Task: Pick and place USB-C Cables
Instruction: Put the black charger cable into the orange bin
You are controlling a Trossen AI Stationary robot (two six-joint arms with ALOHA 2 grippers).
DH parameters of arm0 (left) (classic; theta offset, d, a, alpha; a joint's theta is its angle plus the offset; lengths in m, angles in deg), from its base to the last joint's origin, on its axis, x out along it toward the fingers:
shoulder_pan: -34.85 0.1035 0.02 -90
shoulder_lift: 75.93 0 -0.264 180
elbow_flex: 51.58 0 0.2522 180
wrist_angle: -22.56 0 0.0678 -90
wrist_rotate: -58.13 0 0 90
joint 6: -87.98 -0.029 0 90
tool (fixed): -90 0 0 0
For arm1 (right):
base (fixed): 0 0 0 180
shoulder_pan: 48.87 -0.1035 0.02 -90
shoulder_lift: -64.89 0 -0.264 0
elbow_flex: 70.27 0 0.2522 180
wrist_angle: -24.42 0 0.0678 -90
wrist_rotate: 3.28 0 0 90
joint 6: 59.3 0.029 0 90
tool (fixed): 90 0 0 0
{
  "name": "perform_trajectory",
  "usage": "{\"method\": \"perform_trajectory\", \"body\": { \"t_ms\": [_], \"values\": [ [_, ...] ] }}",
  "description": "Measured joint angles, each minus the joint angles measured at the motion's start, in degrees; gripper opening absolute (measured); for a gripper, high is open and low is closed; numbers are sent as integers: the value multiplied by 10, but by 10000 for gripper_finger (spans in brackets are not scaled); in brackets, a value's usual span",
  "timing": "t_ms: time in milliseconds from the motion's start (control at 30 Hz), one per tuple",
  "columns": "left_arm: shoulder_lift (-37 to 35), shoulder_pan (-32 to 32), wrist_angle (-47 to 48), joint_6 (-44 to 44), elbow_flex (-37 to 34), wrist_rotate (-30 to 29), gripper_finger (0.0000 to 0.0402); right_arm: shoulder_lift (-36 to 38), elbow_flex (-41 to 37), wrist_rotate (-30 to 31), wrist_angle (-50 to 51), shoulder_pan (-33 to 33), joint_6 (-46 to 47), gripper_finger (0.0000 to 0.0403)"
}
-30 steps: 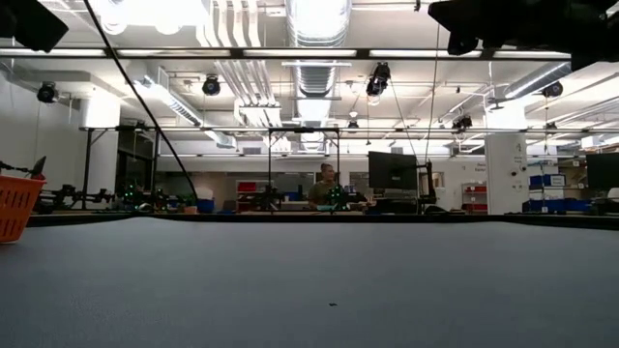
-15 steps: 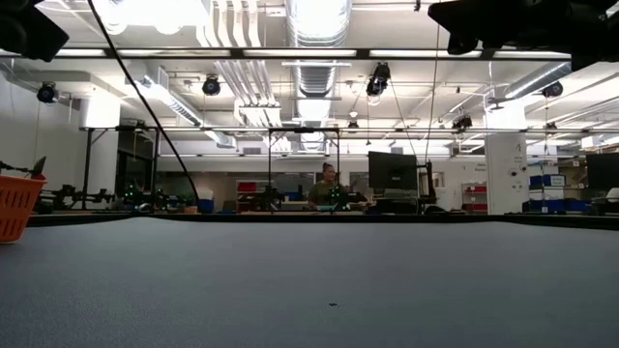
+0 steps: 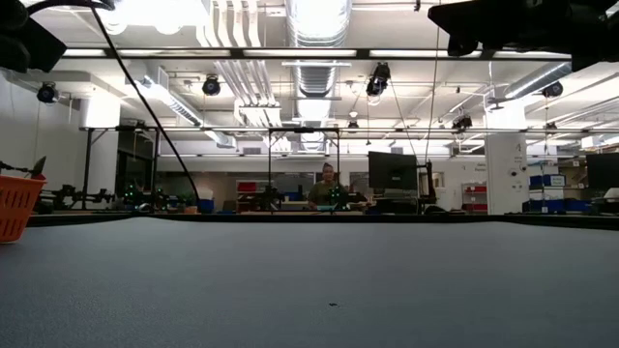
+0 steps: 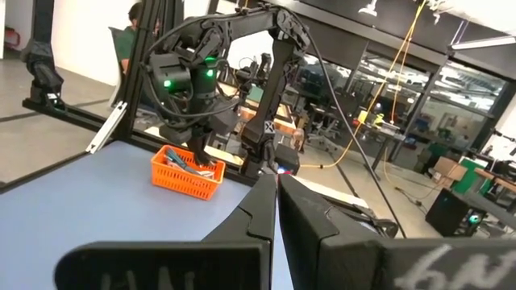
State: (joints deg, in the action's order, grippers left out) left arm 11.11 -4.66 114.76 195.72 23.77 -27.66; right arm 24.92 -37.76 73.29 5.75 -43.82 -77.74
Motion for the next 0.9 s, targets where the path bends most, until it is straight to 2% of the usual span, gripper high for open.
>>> {"method": "perform_trajectory", "body": {
  "t_ms": [500, 900],
  "values": [
    [0, 0, -1, 1, -2, -2, 19, 0, 0, 0, 6, 0, 0, 9],
    [-1, 0, -1, -1, -2, -2, 117, 0, 0, 0, 6, 0, 5, 9]
  ]
}}
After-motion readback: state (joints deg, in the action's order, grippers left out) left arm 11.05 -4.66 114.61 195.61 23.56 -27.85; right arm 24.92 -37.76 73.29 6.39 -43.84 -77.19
